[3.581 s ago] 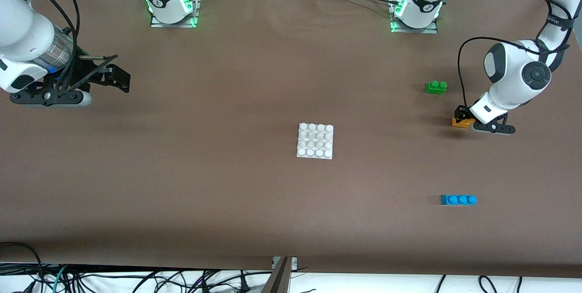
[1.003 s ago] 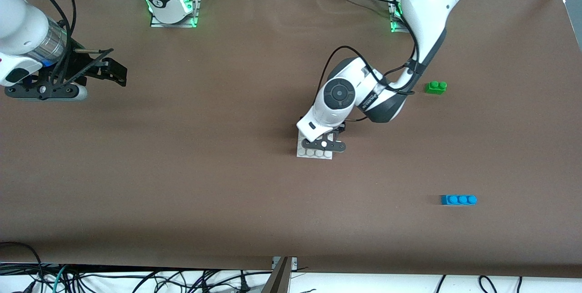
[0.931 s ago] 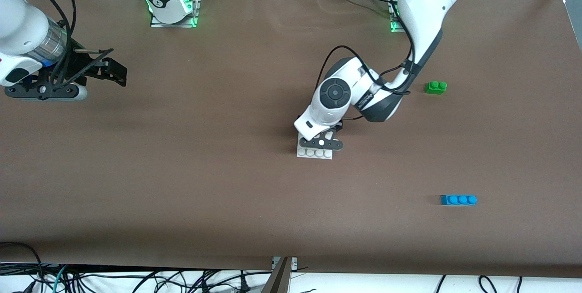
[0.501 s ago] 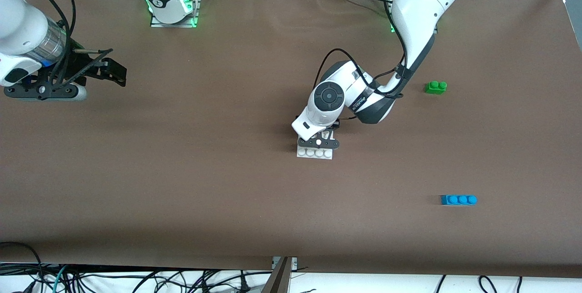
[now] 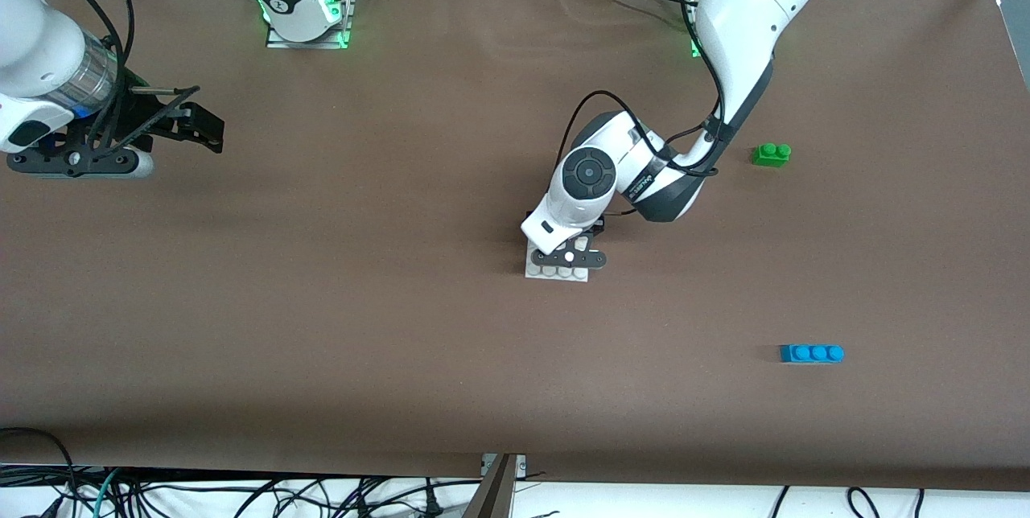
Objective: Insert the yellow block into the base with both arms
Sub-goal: 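Press the yellow brick down onto the base plate studs with the left gripper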
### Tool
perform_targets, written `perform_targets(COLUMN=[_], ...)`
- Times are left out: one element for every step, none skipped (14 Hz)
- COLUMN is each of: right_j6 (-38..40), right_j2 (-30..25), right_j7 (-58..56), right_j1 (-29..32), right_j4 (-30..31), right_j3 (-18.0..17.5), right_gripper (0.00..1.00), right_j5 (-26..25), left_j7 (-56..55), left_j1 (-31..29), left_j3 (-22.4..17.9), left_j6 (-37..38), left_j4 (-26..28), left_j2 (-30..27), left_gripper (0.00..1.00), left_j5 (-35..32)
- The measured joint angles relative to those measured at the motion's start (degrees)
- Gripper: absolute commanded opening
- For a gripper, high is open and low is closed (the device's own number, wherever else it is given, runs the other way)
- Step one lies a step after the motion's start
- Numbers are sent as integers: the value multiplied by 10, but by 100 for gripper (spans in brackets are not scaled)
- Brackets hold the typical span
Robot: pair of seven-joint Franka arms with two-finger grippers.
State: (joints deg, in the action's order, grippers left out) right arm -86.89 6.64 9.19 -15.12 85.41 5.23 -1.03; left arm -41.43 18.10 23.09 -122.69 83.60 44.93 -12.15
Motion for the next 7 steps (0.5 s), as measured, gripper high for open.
perform_targets(right_j6=[0, 0, 0, 0, 0, 0, 0], right_j2=[0, 0, 0, 0, 0, 0, 0], right_j7=[0, 0, 0, 0, 0, 0, 0], right_j1=[0, 0, 0, 0, 0, 0, 0], right_j4=[0, 0, 0, 0, 0, 0, 0], right_j3=[0, 0, 0, 0, 0, 0, 0], right_gripper=[99, 99, 99, 99, 99, 99, 99], right_j5=[0, 0, 0, 0, 0, 0, 0], left_j7=[-1, -3, -4, -5, -8, -10, -12], left_j1=[0, 0, 0, 1, 2, 3, 4], left_j3=[-1, -2, -2, -2, -2, -2, -2], left_j6=[0, 0, 0, -1, -1, -2, -2], left_j4=[0, 1, 1, 2, 2, 2, 2], left_j2=[0, 1, 2, 3, 4, 4, 4], left_gripper=[25, 25, 25, 25, 25, 25, 25], left_j5=[-9, -15, -16, -16, -16, -16, -16])
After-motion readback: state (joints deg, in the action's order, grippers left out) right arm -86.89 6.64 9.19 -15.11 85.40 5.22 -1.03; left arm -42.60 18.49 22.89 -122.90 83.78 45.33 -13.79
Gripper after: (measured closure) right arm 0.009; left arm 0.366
